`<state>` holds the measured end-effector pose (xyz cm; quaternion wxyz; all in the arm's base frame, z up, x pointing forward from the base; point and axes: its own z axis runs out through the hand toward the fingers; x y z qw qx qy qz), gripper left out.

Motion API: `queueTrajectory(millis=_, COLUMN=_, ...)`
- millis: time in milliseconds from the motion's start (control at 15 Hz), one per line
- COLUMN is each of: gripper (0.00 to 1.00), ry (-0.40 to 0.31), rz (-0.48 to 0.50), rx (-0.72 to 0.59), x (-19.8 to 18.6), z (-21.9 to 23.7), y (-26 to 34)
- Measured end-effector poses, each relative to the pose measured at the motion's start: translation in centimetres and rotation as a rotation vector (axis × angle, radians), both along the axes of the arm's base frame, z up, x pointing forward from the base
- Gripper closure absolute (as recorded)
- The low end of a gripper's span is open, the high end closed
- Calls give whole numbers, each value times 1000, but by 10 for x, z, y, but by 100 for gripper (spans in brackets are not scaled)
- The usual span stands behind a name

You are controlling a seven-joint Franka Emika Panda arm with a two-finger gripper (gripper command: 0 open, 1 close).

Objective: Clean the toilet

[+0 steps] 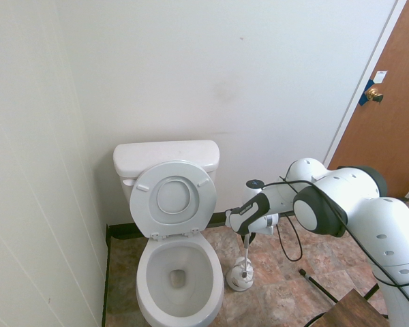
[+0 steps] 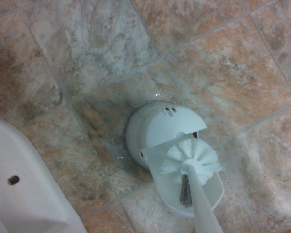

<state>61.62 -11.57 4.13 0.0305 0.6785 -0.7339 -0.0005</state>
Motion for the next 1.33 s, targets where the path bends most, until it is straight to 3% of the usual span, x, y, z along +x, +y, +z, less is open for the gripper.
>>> queueTrajectory(millis=1067, gripper=100, ry=52, rz=-130, rx=103, x=53, z=-59, y=-88)
queueTrajectory(millis=1133, gripper=0, ry=54, rz=-135, rx=106, x=56, z=-60, y=-91)
queueTrajectory(millis=1333, gripper=0, ry=64, rz=-142, rx=112, x=62, z=-64, y=-90)
